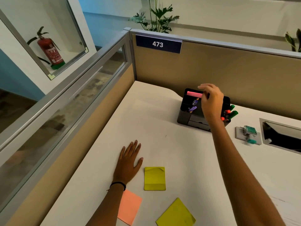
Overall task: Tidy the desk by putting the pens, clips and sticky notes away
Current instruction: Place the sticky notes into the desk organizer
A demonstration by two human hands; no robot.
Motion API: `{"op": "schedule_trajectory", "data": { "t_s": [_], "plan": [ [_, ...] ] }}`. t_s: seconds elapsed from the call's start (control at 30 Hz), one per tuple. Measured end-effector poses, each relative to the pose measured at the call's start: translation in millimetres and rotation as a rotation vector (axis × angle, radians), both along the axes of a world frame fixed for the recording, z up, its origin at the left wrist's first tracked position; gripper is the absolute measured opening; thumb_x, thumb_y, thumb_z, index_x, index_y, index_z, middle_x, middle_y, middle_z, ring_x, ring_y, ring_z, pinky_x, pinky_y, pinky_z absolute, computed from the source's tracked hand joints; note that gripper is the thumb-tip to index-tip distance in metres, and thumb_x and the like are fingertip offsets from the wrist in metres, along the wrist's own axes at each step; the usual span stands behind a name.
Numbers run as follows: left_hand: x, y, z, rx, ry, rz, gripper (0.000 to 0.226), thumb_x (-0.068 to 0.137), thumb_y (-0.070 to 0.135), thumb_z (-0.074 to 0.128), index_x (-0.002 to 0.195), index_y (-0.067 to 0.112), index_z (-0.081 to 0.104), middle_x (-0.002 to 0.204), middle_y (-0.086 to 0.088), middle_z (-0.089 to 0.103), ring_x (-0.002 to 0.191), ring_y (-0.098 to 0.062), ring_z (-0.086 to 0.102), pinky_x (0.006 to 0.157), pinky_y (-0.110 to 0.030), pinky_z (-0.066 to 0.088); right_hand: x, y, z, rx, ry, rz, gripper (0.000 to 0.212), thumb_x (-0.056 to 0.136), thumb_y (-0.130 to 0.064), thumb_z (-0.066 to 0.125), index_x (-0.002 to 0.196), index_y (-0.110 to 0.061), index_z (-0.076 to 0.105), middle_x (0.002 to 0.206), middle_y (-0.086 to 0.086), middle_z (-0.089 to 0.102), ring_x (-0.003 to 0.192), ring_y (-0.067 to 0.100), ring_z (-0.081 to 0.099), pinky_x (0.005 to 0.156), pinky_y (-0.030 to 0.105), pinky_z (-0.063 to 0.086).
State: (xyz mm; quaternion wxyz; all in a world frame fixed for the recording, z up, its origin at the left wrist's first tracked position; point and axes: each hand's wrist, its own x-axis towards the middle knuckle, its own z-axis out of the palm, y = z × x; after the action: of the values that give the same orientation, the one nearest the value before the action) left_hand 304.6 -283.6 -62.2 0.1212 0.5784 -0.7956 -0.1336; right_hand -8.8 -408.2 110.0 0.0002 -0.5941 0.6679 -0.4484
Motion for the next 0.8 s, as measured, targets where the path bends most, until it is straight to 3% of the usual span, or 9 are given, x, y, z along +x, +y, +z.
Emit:
{"op": "schedule_trajectory", "data": {
  "t_s": [0.17,0.23,0.33,0.47,0.57,0.67,0.8],
  "plan": [
    [0.1,0.3,1.2,0.007,-0.014,0.003,0.062,0.091,0.053,0.020,0.146,0.024,0.021,0.155,0.005,0.012,0.144,-0.013,0.011,0.115,-0.027,-0.006,42.4,58.9,-26.0,-0.028,-0.050,0.210,0.030,0.079,0.017,0.051,0.095,-0.002,0.069,0.102,0.016,0.068,0.095,0.028,0.062,0.084,0.031,0.048],
    [0.0,1.0,2.4,0.009,-0.014,0.007,0.061,0.091,0.051,0.022,0.146,0.024,0.022,0.154,0.006,0.012,0.143,-0.013,0.011,0.115,-0.026,-0.006,58.2,83.9,-43.9,0.092,-0.097,0.341,0.028,0.081,0.014,0.052,0.094,-0.004,0.069,0.098,0.015,0.069,0.090,0.029,0.064,0.082,0.032,0.049],
    [-0.6,1.9,4.2,0.008,-0.012,0.010,0.062,0.090,0.050,0.021,0.146,0.023,0.022,0.155,0.005,0.014,0.143,-0.013,0.013,0.116,-0.027,-0.005,75.9,116.8,-70.7,0.435,-0.113,0.532,0.015,0.088,-0.005,0.058,0.099,-0.007,0.068,0.105,0.009,0.068,0.094,0.025,0.063,0.083,0.036,0.050],
    [-1.5,2.2,5.9,0.007,-0.021,0.009,0.065,0.090,0.055,0.016,0.146,0.022,0.024,0.155,0.001,0.018,0.144,-0.016,0.016,0.117,-0.035,0.004,101.2,149.3,-96.7,0.913,0.169,0.612,0.049,0.080,-0.035,0.069,0.120,-0.012,0.051,0.121,0.009,0.050,0.112,0.026,0.049,0.088,0.035,0.043],
    [-1.8,2.1,6.5,0.006,-0.021,0.006,0.074,0.088,0.063,0.004,0.146,0.021,0.024,0.155,0.000,0.018,0.144,-0.017,0.017,0.117,-0.038,0.007,120.0,164.8,-104.2,0.972,0.499,0.591,0.070,0.071,-0.038,0.075,0.124,-0.008,0.040,0.125,0.011,0.043,0.113,0.027,0.042,0.086,0.039,0.040],
    [-2.0,1.9,6.9,0.011,-0.022,0.011,0.069,0.089,0.059,0.011,0.146,0.021,0.024,0.156,0.000,0.017,0.144,-0.018,0.017,0.117,-0.038,0.007,128.3,168.4,-104.8,1.010,0.554,0.571,0.069,0.073,-0.032,0.074,0.124,-0.006,0.037,0.125,0.013,0.046,0.114,0.029,0.043,0.089,0.039,0.038],
    [-1.4,2.3,5.4,-0.002,-0.024,0.004,0.080,0.086,0.065,-0.006,0.146,0.021,0.024,0.156,0.000,0.018,0.144,-0.017,0.015,0.117,-0.037,0.006,124.5,164.0,-99.3,1.066,0.523,0.585,0.044,0.087,-0.019,0.058,0.125,-0.006,0.041,0.126,0.016,0.049,0.115,0.031,0.048,0.092,0.040,0.037]
  ]
}}
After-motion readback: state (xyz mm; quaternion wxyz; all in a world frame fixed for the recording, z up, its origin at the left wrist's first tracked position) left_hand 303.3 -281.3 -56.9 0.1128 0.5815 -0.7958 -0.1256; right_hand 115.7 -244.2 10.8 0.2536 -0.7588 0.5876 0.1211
